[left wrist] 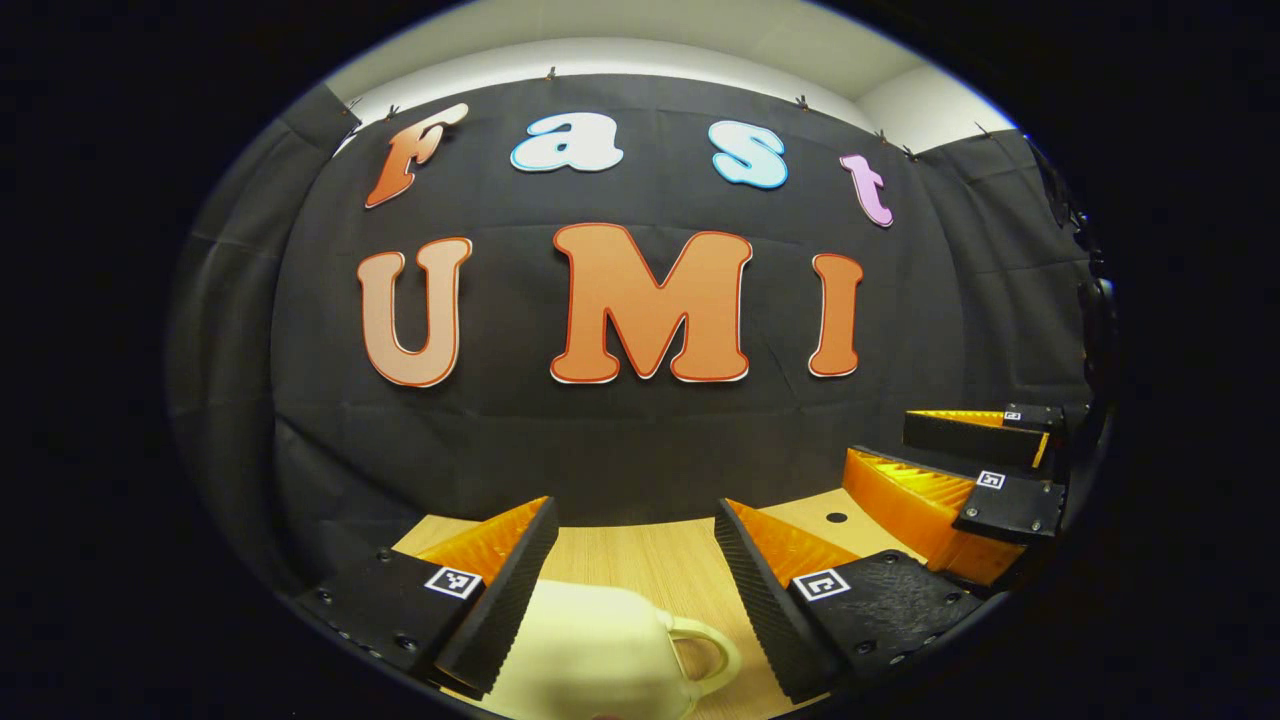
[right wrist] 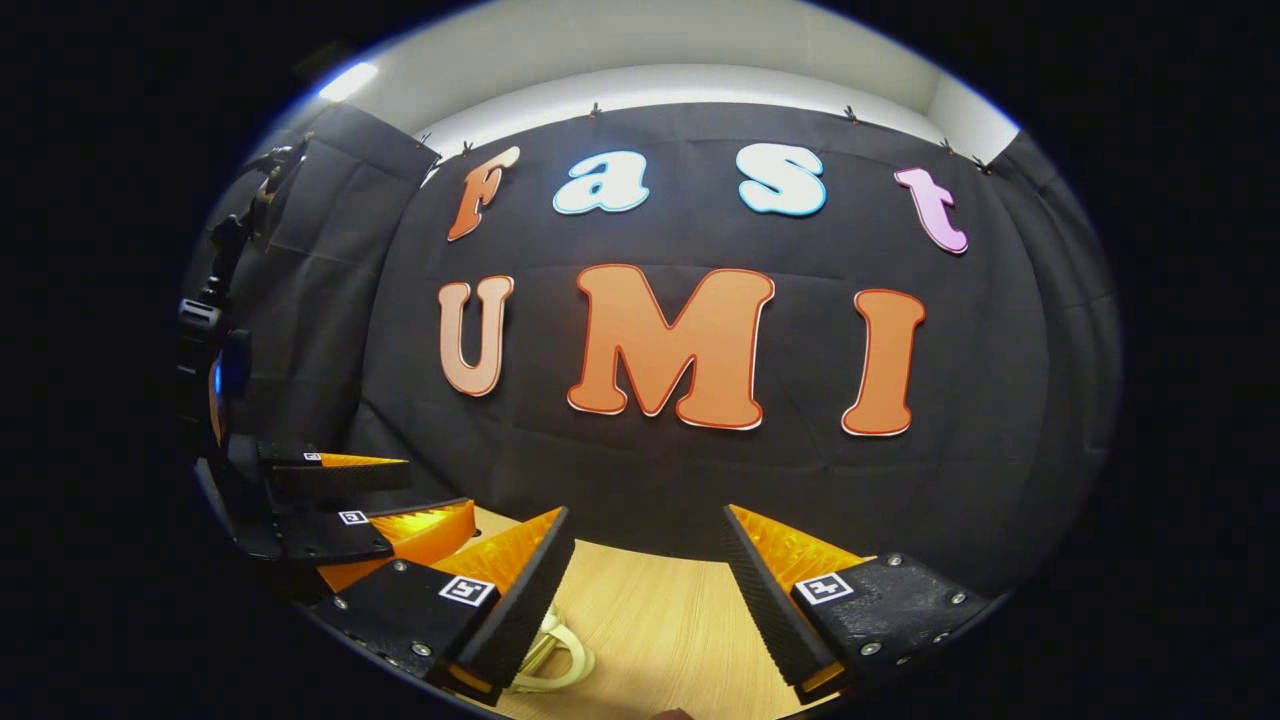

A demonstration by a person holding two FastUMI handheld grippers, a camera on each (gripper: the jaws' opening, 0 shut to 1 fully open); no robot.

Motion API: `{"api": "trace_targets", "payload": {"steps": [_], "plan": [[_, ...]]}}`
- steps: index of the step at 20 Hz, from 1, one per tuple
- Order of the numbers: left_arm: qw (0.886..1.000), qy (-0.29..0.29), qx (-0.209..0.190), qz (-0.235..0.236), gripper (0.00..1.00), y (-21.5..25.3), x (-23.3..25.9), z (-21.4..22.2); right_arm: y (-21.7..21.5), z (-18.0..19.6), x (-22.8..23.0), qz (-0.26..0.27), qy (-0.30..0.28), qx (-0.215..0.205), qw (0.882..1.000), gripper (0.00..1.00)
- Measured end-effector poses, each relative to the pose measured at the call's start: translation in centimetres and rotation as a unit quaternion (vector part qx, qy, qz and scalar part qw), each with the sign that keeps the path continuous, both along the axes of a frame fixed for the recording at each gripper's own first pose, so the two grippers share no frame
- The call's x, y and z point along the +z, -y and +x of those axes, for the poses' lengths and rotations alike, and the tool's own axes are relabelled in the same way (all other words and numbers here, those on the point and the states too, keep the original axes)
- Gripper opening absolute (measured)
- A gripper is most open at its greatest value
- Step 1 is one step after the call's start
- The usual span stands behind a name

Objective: First open the suitcase, pack the skin care products into it, and then close the suitcase.

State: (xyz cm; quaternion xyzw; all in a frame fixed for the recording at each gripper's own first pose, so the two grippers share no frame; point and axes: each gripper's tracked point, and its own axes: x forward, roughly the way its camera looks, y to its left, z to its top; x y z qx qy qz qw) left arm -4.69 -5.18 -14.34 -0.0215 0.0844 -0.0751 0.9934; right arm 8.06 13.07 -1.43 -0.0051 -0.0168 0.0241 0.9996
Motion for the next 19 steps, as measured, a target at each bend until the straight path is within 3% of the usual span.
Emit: {"api": "trace_targets", "payload": {"steps": [10,19], "plan": [[1.0,0.007,0.006,0.014,0.97,-0.16,0.06,-0.25,-0.54,-0.38,0.23,-0.004,0.002,0.004,1.0,0.95],[1.0,0.012,0.012,0.016,0.96,-1.02,0.07,-0.29,0.35,-0.72,0.13,-0.009,0.002,-0.018,1.0,0.95]]}}
